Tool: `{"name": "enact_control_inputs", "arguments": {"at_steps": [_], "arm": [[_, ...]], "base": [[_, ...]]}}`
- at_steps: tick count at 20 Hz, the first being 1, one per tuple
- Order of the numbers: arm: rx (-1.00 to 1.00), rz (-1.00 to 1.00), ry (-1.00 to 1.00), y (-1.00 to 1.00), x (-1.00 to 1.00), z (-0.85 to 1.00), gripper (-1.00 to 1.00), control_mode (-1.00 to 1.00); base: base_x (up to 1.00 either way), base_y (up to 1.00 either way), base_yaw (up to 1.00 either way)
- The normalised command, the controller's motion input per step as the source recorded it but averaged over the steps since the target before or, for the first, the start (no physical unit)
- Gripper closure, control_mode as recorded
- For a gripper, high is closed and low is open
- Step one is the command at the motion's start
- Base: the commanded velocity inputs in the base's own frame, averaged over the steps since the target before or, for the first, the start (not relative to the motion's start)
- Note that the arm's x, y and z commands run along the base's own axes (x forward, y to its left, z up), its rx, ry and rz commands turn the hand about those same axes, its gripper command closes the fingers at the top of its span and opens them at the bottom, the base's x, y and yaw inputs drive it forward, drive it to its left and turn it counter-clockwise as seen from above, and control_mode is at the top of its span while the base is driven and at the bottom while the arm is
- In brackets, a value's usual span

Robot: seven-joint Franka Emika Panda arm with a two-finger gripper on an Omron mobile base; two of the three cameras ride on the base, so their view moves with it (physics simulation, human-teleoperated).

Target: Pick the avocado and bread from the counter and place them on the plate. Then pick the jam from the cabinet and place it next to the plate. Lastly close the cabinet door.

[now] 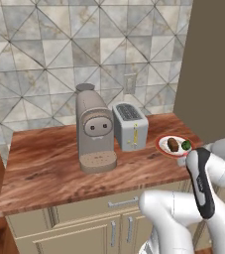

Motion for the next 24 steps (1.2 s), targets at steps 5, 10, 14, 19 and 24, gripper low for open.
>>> {"name": "enact_control_inputs", "arguments": {"at_steps": [5,10,14,19,24], "arm": [[0.0,0.09,0.0,-0.21,0.22,-0.07,1.0,-1.0],[0.0,0.07,0.0,-0.12,0.2,-0.06,1.0,-1.0],[0.0,0.07,0.0,-0.16,0.13,-0.03,1.0,-1.0],[0.0,0.06,0.0,-0.12,0.04,-0.06,1.0,-1.0],[0.0,0.05,-0.03,-0.02,0.0,-0.13,1.0,-1.0]], "base": [[0.0,0.0,0.0],[0.0,0.0,0.0],[0.0,0.0,0.0],[0.0,0.0,0.0],[0.0,0.0,0.0]]}}
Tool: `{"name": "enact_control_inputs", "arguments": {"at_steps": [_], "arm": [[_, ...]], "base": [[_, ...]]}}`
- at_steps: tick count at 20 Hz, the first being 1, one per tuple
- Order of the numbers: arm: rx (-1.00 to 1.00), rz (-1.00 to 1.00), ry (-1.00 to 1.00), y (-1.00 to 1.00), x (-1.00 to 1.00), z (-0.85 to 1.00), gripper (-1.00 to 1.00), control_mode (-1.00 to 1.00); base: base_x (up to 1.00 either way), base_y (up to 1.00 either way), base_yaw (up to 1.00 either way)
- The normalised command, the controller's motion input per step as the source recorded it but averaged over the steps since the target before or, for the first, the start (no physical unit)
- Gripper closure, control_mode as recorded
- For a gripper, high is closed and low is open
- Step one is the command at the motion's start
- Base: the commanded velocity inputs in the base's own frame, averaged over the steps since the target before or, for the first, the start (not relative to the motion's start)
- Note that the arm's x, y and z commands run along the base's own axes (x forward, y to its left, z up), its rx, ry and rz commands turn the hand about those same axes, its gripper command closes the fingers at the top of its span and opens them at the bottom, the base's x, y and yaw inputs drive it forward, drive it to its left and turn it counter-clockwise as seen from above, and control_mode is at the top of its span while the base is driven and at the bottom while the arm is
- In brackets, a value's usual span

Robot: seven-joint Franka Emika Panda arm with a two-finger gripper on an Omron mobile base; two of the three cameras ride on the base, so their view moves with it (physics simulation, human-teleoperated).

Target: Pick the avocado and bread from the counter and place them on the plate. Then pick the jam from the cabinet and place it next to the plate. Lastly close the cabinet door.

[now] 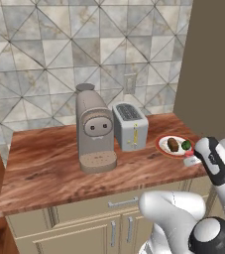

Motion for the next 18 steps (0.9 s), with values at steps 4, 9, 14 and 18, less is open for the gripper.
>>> {"name": "enact_control_inputs", "arguments": {"at_steps": [4,9,14,18], "arm": [[0.0,0.01,-0.02,0.04,0.0,-0.19,1.0,-1.0],[0.0,0.0,-0.04,0.08,0.0,-0.11,1.0,-1.0],[0.0,0.0,-0.06,0.13,0.0,-0.02,1.0,-1.0],[0.0,0.0,-0.03,0.12,0.03,-0.07,1.0,-1.0]], "base": [[0.0,0.0,0.0],[0.0,0.0,0.0],[0.0,0.0,0.0],[0.0,0.0,0.0]]}}
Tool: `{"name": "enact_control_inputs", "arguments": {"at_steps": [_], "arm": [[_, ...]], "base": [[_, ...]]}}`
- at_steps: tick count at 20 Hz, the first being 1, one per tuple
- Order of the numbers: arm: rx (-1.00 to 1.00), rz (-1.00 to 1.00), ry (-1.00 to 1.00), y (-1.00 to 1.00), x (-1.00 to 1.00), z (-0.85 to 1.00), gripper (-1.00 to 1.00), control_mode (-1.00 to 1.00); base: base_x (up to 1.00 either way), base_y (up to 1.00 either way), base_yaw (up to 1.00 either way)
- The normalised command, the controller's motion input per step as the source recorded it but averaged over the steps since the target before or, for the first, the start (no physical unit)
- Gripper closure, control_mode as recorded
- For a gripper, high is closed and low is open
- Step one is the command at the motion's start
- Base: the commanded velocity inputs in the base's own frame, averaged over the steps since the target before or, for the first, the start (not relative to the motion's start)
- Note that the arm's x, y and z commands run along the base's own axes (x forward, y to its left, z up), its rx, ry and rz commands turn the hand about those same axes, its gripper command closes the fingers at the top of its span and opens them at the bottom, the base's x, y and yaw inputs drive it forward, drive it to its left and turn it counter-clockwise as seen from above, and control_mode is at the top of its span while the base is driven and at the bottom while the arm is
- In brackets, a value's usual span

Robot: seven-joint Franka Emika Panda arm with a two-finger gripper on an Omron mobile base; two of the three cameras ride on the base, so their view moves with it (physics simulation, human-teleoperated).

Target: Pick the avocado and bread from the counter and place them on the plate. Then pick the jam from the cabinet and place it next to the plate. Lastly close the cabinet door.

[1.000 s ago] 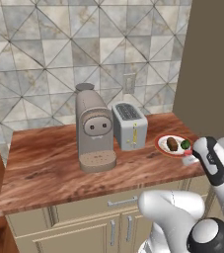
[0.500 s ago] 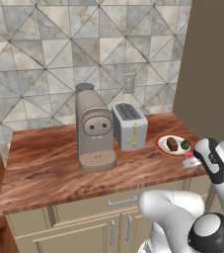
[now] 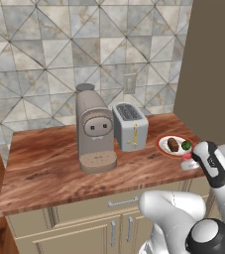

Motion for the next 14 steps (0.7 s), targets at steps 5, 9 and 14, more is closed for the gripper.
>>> {"name": "enact_control_inputs", "arguments": {"at_steps": [5,9,14], "arm": [[0.0,0.0,-0.02,0.01,0.09,-0.09,1.0,-1.0],[0.0,0.0,-0.02,0.0,0.23,-0.12,1.0,-1.0],[0.0,0.0,-0.02,-0.06,0.19,-0.1,1.0,-1.0]], "base": [[0.0,0.0,0.0],[0.0,0.0,0.0],[0.0,0.0,0.0]]}}
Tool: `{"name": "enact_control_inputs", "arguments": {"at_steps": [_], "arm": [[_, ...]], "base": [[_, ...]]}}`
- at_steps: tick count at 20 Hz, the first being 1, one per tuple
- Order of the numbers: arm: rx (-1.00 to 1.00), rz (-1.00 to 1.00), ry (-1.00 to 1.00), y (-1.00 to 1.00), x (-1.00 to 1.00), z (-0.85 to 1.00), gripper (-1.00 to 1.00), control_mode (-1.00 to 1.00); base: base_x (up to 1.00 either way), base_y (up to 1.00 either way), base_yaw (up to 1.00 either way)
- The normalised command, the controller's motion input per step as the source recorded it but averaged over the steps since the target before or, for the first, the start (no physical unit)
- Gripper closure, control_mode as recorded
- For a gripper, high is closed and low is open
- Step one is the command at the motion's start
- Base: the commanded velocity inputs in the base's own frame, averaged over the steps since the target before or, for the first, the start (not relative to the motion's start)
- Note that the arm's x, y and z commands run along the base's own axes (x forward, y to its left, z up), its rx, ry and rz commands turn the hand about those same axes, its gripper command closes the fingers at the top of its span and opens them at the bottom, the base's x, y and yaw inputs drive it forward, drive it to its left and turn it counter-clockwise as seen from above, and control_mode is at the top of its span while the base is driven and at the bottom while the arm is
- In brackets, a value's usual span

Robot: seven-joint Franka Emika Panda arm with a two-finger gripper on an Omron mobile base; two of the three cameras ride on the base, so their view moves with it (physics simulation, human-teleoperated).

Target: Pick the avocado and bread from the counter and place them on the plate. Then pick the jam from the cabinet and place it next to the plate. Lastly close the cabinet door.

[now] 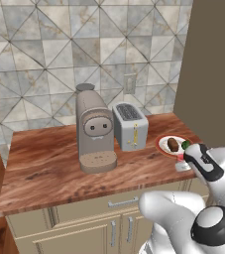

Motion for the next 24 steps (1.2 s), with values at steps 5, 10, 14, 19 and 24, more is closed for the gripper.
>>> {"name": "enact_control_inputs", "arguments": {"at_steps": [5,10,14,19,24], "arm": [[0.0,0.0,-0.01,-0.14,0.08,-0.08,1.0,-1.0],[0.0,0.0,-0.01,-0.14,0.01,-0.08,1.0,-1.0],[0.0,0.0,0.0,-0.02,0.04,-0.11,1.0,-1.0],[0.0,0.0,0.0,0.0,0.11,-0.15,1.0,-1.0],[0.0,0.0,0.0,0.0,0.11,-0.11,1.0,-1.0]], "base": [[0.0,0.0,0.0],[0.0,0.0,0.0],[0.0,0.0,0.0],[0.0,0.0,0.0],[0.0,0.0,0.0]]}}
